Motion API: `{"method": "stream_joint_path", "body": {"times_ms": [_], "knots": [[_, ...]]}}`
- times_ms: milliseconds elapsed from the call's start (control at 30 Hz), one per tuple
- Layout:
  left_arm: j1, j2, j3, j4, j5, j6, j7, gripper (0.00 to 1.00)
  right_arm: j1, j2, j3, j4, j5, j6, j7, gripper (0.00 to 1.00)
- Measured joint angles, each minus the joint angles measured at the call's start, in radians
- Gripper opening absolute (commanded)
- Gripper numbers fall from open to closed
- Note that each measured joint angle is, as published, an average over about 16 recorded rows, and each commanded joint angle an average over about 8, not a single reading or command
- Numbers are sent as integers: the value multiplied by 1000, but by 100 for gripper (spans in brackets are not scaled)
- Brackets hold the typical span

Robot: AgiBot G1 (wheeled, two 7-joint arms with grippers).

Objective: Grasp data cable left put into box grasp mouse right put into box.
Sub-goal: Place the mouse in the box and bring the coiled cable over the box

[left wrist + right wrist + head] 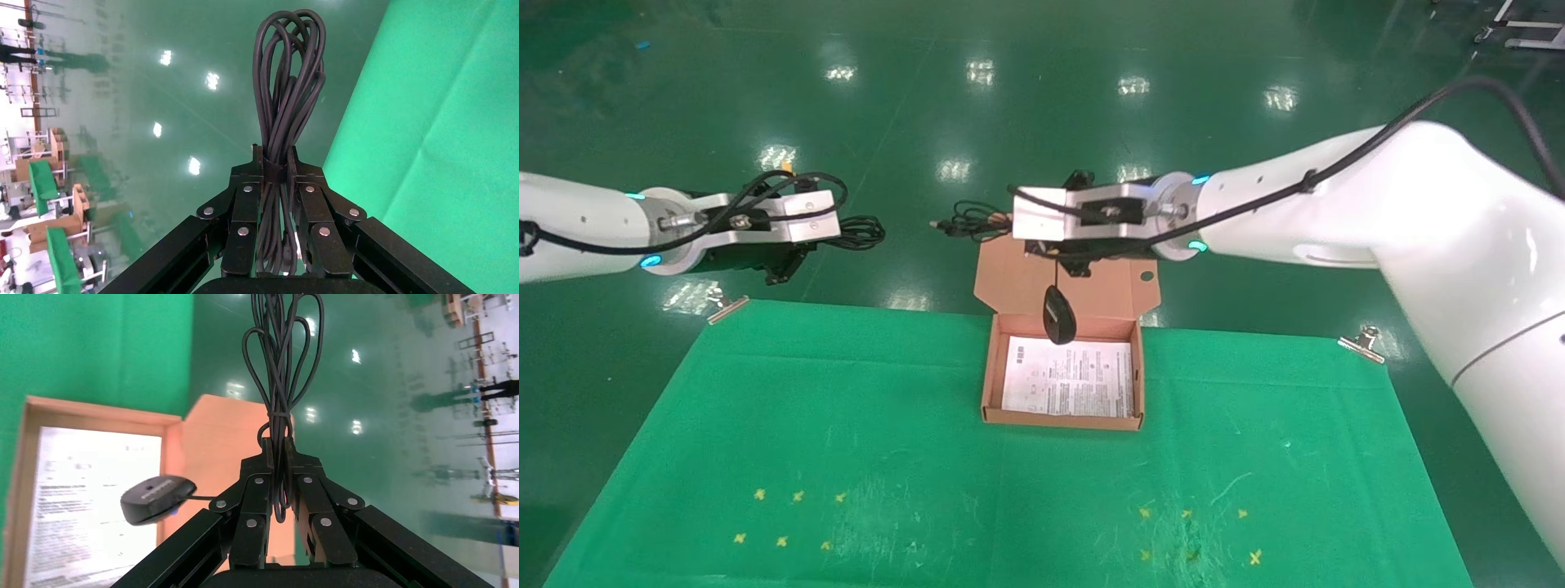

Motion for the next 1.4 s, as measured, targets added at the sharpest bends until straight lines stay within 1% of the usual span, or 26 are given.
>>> {"method": "stream_joint_path", "body": {"times_ms": [167, 333, 667, 700, 933, 967, 1200, 1400], "knots": [[8, -7, 2, -32, 22, 10, -37, 0, -25, -4, -52, 11, 41, 14, 34, 0], [14, -12, 3, -53, 35, 16, -57, 0, -49, -6, -107, 2, 87, 34, 89, 0], [19, -16, 4, -73, 46, 21, -76, 0, -85, -7, -207, -81, 164, 70, 206, 0], [19, -16, 4, -74, 47, 21, -77, 0, -88, -7, -216, -91, 169, 72, 214, 5], [21, -16, 4, -79, 48, 22, -80, 0, -97, -2, -263, -132, 193, 81, 246, 92], [22, -15, 4, -79, 47, 22, -80, 0, -98, -1, -268, -134, 195, 82, 248, 100], [36, 11, 8, -65, 27, 11, -65, 0, -101, 18, -290, -120, 204, 80, 259, 100], [65, 73, 10, -10, -17, -41, -20, 0, -100, 61, -296, -84, 202, 76, 258, 100]]}}
